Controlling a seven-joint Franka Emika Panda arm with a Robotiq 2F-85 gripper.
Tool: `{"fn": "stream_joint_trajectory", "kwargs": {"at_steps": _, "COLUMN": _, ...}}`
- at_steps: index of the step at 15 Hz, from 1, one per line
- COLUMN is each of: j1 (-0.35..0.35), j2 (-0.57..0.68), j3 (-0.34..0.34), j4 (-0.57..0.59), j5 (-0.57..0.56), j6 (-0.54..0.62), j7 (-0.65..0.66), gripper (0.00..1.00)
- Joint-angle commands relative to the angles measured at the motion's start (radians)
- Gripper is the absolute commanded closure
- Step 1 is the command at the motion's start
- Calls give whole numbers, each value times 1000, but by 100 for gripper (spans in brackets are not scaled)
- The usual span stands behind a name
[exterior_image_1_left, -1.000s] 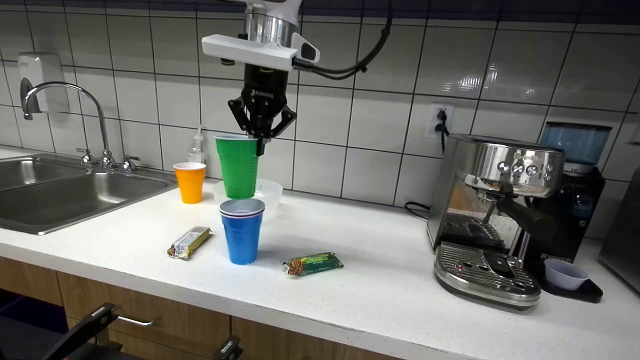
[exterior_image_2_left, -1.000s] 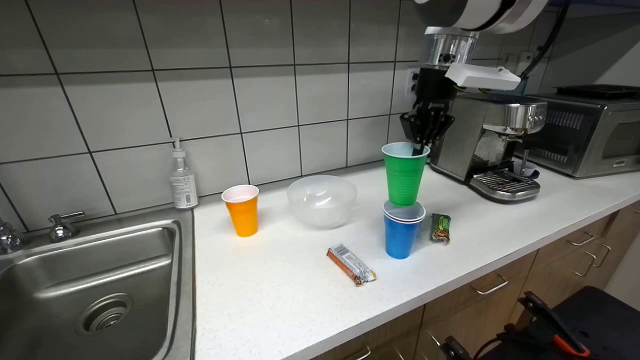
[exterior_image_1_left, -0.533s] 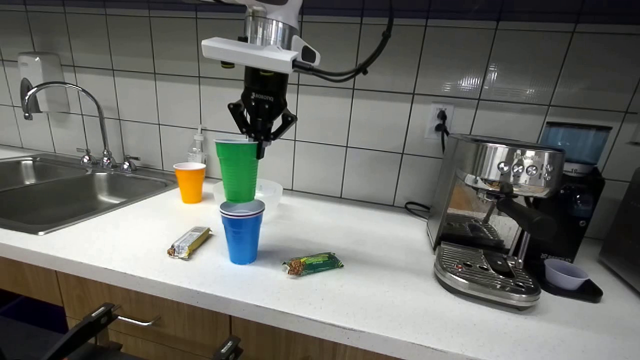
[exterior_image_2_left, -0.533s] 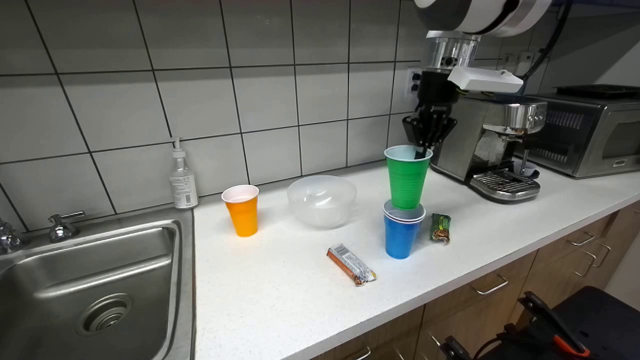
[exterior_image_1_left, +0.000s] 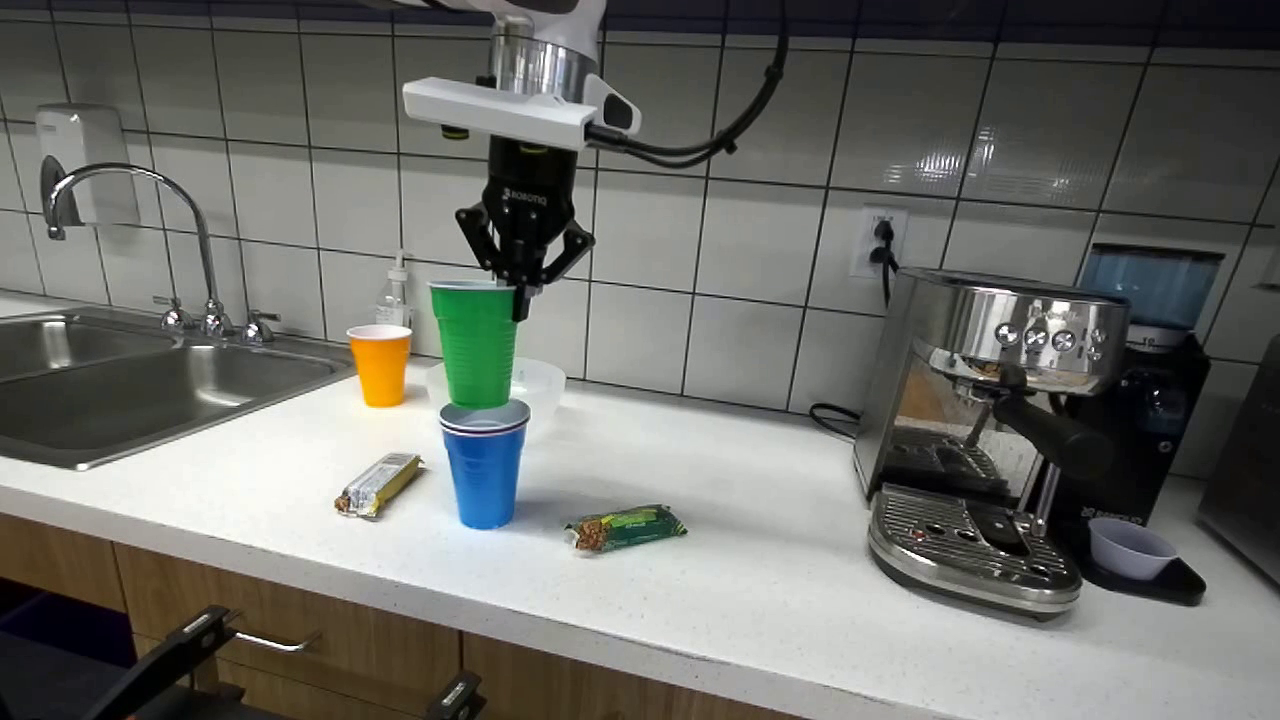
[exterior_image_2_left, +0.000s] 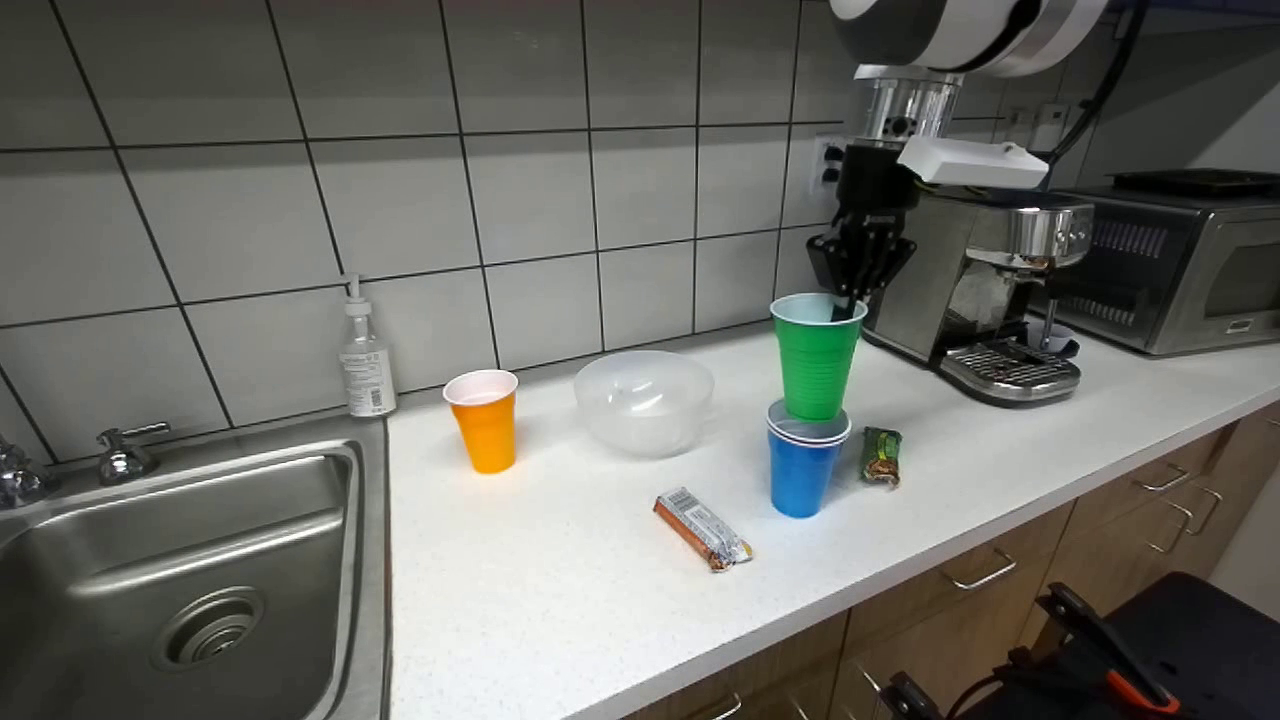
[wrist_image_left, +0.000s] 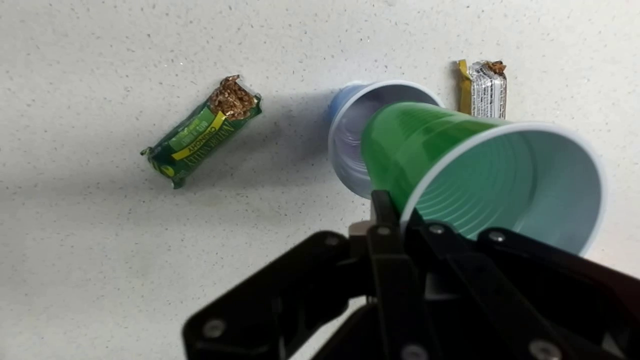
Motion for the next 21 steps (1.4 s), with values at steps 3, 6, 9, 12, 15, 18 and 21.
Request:
{"fn": "stream_joint_trajectory", "kwargs": {"at_steps": 3, "j1": -14, "j2": -12, "j3": 4, "j4": -15, "j5": -7, "j6": 20, "j7": -3, "gripper": 99}}
{"fn": "stream_joint_trajectory", "kwargs": {"at_steps": 6, "j1": -12, "j2": -4, "j3": 4, "j4": -14, "j5": -5, "j6": 27, "j7": -4, "gripper": 99}}
{"fn": "stream_joint_trajectory", "kwargs": {"at_steps": 9, "j1": -10, "j2": 4, "j3": 5, "j4": -13, "j5": -2, "j6": 39, "j7": -4, "gripper": 99}}
{"fn": "stream_joint_trajectory", "kwargs": {"at_steps": 12, "j1": -8, "j2": 10, "j3": 5, "j4": -16, "j5": 2, "j6": 51, "j7": -5, "gripper": 99}}
{"fn": "stream_joint_trajectory", "kwargs": {"at_steps": 15, "j1": -7, "j2": 16, "j3": 5, "j4": -17, "j5": 7, "j6": 60, "j7": -7, "gripper": 99}}
{"fn": "stream_joint_trajectory", "kwargs": {"at_steps": 18, "j1": -6, "j2": 21, "j3": 6, "j4": -19, "j5": 8, "j6": 67, "j7": -7, "gripper": 99}}
{"fn": "stream_joint_trajectory", "kwargs": {"at_steps": 21, "j1": -6, "j2": 25, "j3": 6, "j4": -21, "j5": 12, "j6": 71, "j7": -8, "gripper": 99}}
